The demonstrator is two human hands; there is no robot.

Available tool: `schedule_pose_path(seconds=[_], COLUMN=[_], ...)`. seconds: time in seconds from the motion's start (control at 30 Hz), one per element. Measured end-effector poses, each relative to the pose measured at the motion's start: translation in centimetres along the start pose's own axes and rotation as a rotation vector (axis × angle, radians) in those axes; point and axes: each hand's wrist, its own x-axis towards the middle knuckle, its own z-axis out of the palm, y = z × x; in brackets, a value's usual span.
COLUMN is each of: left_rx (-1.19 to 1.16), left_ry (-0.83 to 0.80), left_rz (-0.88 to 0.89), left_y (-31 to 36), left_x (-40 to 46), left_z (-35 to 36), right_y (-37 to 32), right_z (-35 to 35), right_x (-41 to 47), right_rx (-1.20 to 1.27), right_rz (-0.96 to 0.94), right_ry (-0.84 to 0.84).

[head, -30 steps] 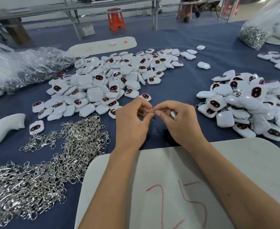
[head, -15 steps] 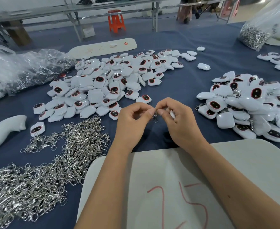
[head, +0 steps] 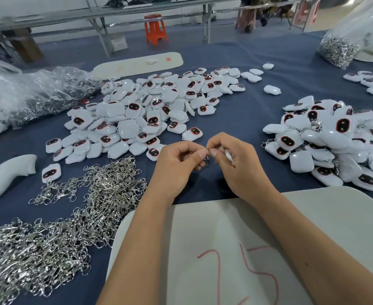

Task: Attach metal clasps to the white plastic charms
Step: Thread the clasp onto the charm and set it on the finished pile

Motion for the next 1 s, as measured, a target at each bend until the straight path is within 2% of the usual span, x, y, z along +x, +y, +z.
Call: schedule_pose_path(seconds=[0.33,0.57,0.7,0.8,1.0], left_rx=[0.069,0.198,0.246,0.286,0.315], left_ry=[-0.005,0.064,0.065,0.063,0.078], left_rz=[0.020,0.145,0.210,0.224,0.226], left_y=[0.07,-0.29,-0.12,-0.11,-0.30], left_x=[-0.14,-0.06,-0.12,-0.16,-0.16], left_z=[-0.30,0.10,0.27,0.28,0.10], right_y=[0.26,0.78,1.01,0.85,0.79], right_z=[0.23,-0.28,-0.63,-0.36,-0.25], right_x=[0.02,0.31,0.32,0.01,-0.01], right_rx=[-0.051,0.174,0.239,0.143,-0.186], right_rz=[-0.055,0.162,0.195,0.135,-0.162], right_ry=[-0.002,-0.107,-0.072,-0.010,0.102])
